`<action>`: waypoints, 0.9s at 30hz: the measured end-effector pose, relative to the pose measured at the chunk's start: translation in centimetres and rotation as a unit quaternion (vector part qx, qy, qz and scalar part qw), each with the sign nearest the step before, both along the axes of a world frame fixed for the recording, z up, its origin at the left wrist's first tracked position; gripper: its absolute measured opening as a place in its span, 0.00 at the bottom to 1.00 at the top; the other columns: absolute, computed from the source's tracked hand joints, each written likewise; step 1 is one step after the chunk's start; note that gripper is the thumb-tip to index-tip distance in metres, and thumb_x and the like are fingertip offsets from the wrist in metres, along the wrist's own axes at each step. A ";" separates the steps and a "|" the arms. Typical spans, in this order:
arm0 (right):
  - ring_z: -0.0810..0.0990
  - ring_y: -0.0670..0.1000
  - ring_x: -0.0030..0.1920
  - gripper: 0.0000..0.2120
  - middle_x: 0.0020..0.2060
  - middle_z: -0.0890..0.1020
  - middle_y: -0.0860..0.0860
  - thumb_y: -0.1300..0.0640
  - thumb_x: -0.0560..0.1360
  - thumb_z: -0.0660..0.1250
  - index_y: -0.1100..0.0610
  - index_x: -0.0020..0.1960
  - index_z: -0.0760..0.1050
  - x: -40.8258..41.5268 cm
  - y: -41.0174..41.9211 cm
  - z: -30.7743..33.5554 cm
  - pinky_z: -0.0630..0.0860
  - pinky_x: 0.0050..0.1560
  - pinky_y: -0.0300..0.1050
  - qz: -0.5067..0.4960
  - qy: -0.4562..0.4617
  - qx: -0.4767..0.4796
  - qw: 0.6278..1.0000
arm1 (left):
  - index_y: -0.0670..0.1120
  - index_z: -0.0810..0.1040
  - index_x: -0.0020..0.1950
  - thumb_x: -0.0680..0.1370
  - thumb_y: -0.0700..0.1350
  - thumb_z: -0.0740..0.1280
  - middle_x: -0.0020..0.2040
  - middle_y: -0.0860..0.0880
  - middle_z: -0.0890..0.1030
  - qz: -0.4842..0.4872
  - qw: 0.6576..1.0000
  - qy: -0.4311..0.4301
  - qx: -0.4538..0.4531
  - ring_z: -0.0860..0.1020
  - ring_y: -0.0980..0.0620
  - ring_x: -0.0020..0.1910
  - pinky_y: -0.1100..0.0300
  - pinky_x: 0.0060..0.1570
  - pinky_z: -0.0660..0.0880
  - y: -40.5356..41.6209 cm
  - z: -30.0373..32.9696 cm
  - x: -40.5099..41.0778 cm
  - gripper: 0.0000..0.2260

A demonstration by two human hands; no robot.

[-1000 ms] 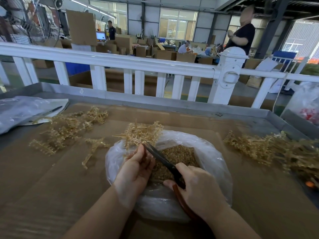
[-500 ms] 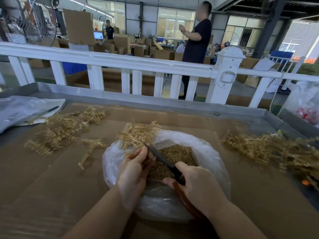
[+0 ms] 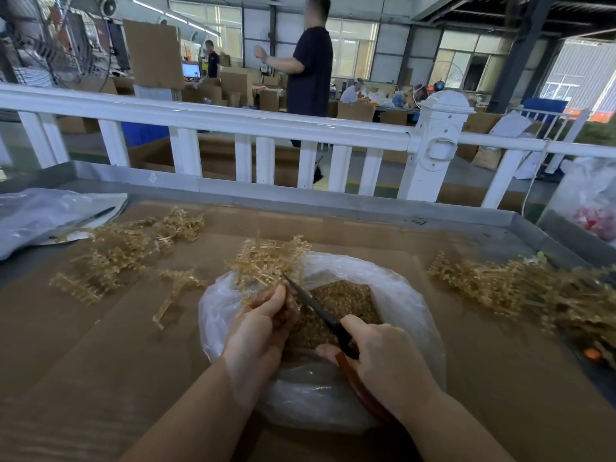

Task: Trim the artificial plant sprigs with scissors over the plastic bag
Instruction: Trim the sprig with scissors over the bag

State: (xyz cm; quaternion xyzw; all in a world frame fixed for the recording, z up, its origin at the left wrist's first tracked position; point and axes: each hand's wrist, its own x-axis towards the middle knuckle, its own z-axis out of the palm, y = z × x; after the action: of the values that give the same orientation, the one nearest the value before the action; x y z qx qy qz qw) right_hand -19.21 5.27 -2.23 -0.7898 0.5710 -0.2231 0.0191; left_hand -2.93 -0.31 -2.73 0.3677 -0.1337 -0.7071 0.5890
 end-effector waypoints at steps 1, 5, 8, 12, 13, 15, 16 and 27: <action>0.75 0.44 0.32 0.18 0.29 0.74 0.43 0.32 0.73 0.59 0.47 0.42 0.67 0.0 0.1 0.0 0.70 0.35 0.38 -0.001 -0.020 -0.005 1.000 | 0.39 0.77 0.46 0.75 0.35 0.67 0.29 0.48 0.79 -0.011 1.000 -0.010 -0.008 0.78 0.56 0.27 0.64 0.31 0.79 0.1 0.0 0.0 0.02; 0.74 0.43 0.31 0.16 0.28 0.73 0.42 0.35 0.72 0.64 0.47 0.40 0.70 0.2 0.1 0.2 0.68 0.33 0.33 -0.024 -0.099 -0.012 0.995 | 0.38 0.77 0.51 0.73 0.36 0.68 0.35 0.46 0.81 -0.042 0.997 -0.054 -0.027 0.80 0.53 0.33 0.63 0.30 0.78 0.4 -0.3 -0.1 0.07; 0.74 0.43 0.31 0.16 0.26 0.72 0.43 0.35 0.72 0.63 0.46 0.36 0.66 0.5 0.1 0.3 0.68 0.33 0.34 -0.046 -0.115 -0.021 0.992 | 0.40 0.78 0.51 0.70 0.36 0.69 0.39 0.45 0.81 -0.051 0.995 -0.063 -0.049 0.80 0.52 0.36 0.60 0.36 0.78 0.5 -0.4 0.0 0.11; 0.74 0.41 0.31 0.17 0.26 0.72 0.42 0.34 0.72 0.62 0.44 0.36 0.64 0.8 0.0 0.2 0.67 0.32 0.32 -0.058 -0.092 -0.003 0.994 | 0.41 0.80 0.52 0.65 0.36 0.70 0.45 0.43 0.83 -0.074 0.993 -0.050 -0.072 0.82 0.50 0.39 0.60 0.36 0.78 0.5 -0.5 0.4 0.16; 0.73 0.41 0.31 0.17 0.27 0.72 0.42 0.33 0.71 0.61 0.45 0.37 0.66 0.9 0.0 0.1 0.66 0.31 0.33 -0.061 -0.076 -0.002 0.995 | 0.40 0.80 0.54 0.65 0.36 0.69 0.48 0.41 0.83 -0.082 0.992 -0.052 -0.078 0.83 0.48 0.42 0.58 0.39 0.79 0.5 -0.6 0.4 0.17; 0.73 0.42 0.33 0.17 0.29 0.73 0.42 0.31 0.72 0.59 0.45 0.41 0.67 0.9 -0.2 -0.2 0.66 0.33 0.33 -0.066 -0.058 -0.005 0.996 | 0.39 0.80 0.55 0.66 0.37 0.69 0.51 0.39 0.83 -0.091 0.991 -0.054 -0.079 0.82 0.45 0.47 0.55 0.44 0.78 0.4 -0.7 0.6 0.18; 0.74 0.42 0.34 0.17 0.30 0.74 0.42 0.31 0.72 0.59 0.44 0.42 0.68 1.0 -0.2 -0.3 0.66 0.34 0.34 -0.067 -0.056 -0.005 0.996 | 0.40 0.81 0.52 0.66 0.38 0.69 0.49 0.40 0.83 -0.089 0.991 -0.056 -0.077 0.83 0.45 0.47 0.55 0.44 0.77 0.4 -0.7 0.6 0.15; 0.75 0.42 0.37 0.19 0.34 0.75 0.43 0.31 0.71 0.56 0.45 0.44 0.69 0.8 0.1 -0.2 0.70 0.39 0.33 -0.050 -0.084 -0.011 0.995 | 0.40 0.77 0.46 0.70 0.38 0.69 0.42 0.42 0.79 -0.047 0.998 -0.028 -0.040 0.77 0.46 0.45 0.50 0.57 0.74 0.6 0.1 0.1 0.06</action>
State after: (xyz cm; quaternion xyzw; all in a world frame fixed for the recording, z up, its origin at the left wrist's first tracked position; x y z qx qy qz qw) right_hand -18.37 5.38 -2.39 -0.7393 0.6035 -0.2951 0.0472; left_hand -2.83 0.24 -2.64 0.3567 -0.1948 -0.7177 0.5654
